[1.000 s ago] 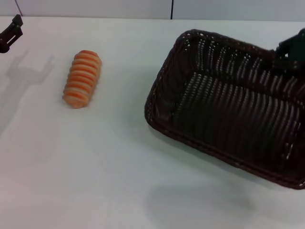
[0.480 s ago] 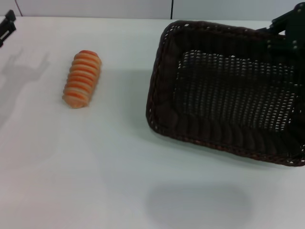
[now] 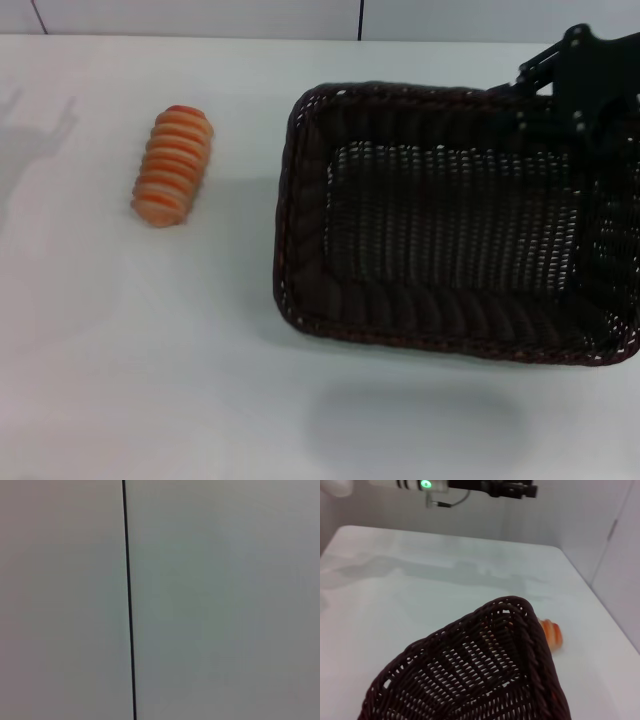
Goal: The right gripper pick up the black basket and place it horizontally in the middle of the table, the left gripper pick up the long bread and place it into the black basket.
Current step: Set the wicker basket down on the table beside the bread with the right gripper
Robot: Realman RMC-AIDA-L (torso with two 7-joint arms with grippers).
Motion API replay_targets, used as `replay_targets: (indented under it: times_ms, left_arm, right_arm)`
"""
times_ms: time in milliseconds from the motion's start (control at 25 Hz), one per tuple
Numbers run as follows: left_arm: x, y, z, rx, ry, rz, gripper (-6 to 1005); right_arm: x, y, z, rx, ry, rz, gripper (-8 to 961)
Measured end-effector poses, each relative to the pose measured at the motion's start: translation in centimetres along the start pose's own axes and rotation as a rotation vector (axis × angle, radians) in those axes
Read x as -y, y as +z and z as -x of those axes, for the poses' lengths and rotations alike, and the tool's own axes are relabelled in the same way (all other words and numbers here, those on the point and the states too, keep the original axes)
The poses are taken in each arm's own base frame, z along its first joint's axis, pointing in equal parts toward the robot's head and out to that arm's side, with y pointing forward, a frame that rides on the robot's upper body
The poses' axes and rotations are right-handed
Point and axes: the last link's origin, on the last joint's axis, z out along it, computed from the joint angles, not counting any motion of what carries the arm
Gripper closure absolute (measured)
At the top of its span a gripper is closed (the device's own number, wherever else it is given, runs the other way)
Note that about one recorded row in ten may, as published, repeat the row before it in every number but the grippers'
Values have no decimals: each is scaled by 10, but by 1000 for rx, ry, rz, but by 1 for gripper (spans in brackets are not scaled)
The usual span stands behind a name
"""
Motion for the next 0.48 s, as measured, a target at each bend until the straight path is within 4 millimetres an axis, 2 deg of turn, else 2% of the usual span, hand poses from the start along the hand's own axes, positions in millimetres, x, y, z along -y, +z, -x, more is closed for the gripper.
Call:
replay_targets:
  times_ms: [120, 480]
  left_arm:
    - [-2, 0, -4, -31, -22, 4, 214]
    - [-3, -2, -5, -45, -33, 11, 214]
  right_arm:
    - [-5, 12, -5, 36, -12, 28, 763]
    - [-9, 14, -13, 65, -11, 11, 763]
